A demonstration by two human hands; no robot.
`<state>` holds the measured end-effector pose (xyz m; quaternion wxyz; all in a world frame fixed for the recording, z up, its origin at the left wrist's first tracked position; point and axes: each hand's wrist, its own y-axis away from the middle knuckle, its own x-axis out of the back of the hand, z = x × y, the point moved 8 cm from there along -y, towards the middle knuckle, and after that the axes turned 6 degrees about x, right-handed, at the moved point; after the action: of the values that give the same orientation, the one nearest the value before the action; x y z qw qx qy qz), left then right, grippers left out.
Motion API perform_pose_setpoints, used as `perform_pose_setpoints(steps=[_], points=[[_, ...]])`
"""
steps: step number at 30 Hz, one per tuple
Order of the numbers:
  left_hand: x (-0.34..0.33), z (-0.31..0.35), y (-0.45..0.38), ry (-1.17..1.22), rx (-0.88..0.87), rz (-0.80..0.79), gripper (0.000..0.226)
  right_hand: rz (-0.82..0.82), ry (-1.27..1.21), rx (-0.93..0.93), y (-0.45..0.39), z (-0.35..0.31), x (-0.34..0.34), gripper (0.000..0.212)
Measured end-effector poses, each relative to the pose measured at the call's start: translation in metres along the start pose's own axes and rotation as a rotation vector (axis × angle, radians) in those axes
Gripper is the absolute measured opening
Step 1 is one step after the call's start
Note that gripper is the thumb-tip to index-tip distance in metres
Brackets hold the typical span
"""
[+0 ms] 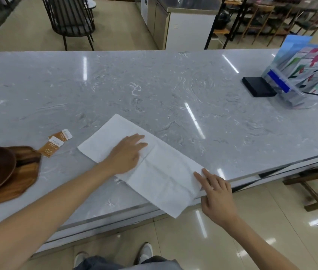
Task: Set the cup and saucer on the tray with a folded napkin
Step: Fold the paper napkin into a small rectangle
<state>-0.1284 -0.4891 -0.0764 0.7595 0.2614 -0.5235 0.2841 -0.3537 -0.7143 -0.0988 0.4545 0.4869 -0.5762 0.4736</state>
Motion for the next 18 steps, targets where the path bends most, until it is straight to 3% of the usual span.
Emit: perform_pose_setpoints(steps=[3,6,11,15,18], points=[[-0.024,0.085,0.042,0.12,-0.154,0.128,0.046,0.06,0.023,-0.023,0.001,0.011,0.001,0.069],[-0.068,0.152,0.073,0.09,-0.209,0.124,0.062,0.12,0.027,0.043,-0.001,0.014,0.005,0.06],[-0.107,0.181,0.075,-0.131,0.043,0.072,0.086,0.161,0.026,0.152,-0.001,0.014,0.013,0.044],[-0.109,0.183,0.065,-0.148,0.154,0.094,0.08,0.187,-0.001,0.179,-0.003,0.017,0.017,0.041],[-0.104,0.184,0.058,-0.131,0.205,0.109,0.07,0.22,-0.042,0.211,-0.002,0.015,0.023,0.026]])
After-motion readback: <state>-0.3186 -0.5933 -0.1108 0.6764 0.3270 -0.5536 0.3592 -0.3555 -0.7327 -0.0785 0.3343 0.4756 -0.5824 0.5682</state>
